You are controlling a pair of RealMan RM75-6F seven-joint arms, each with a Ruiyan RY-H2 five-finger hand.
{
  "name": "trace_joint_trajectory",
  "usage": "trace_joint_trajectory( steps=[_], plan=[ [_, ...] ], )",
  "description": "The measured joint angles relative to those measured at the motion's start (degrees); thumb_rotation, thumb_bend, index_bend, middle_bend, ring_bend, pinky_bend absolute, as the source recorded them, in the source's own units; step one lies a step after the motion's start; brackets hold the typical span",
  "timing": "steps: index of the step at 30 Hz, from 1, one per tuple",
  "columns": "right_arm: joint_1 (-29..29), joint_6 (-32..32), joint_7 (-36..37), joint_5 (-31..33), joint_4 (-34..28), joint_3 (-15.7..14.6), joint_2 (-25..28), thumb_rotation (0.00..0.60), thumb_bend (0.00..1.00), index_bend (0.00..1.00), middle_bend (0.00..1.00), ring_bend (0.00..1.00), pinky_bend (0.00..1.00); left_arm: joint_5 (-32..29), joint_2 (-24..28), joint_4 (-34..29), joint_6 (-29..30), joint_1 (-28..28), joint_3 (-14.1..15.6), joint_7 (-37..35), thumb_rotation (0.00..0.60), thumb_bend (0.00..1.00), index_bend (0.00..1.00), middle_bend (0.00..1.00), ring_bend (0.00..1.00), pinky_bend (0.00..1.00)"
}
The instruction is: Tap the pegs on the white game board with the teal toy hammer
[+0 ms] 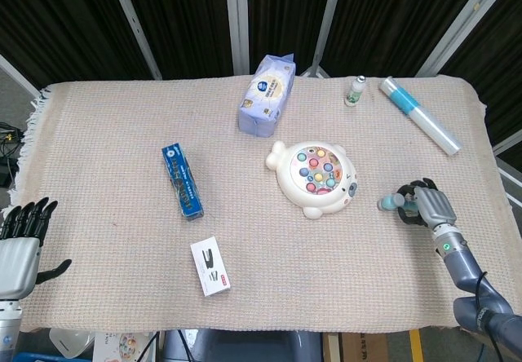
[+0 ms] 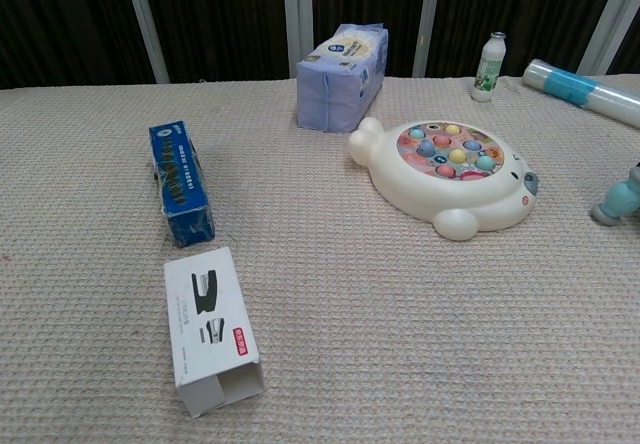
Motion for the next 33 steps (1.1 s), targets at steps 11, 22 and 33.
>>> trace_joint_trajectory(
  steps=[11, 22, 33],
  plan=[
    [0.2, 0.0, 0.0, -0.1, 0.7, -0.3, -0.6, 0.600, 0.55, 0.51, 0.44, 0.22, 0.00, -0.4, 0.0, 0.1, -0.2, -0.1, 0.0, -0.1, 0.600, 0.13, 0.00, 0.00, 0.00, 0.00],
    [0.4, -0.2, 0.0, -0.1, 1.2, -0.4, -1.0, 0.600, 0.59, 0.59, 0.50, 0.27, 0.00, -0.7, -0.1, 0.3, -0.5, -0.2, 0.0, -0.2, 0.600, 0.13, 0.00, 0.00, 0.00, 0.00],
    [0.1, 2.0, 1.0, -0.9, 1.3, -0.2, -1.2, 0.600, 0.64, 0.73, 0.60, 0.36, 0.01, -0.9, -0.3, 0.4, -0.8, -0.4, -0.1, -0.1, 0.600, 0.13, 0.00, 0.00, 0.00, 0.00]
  ],
)
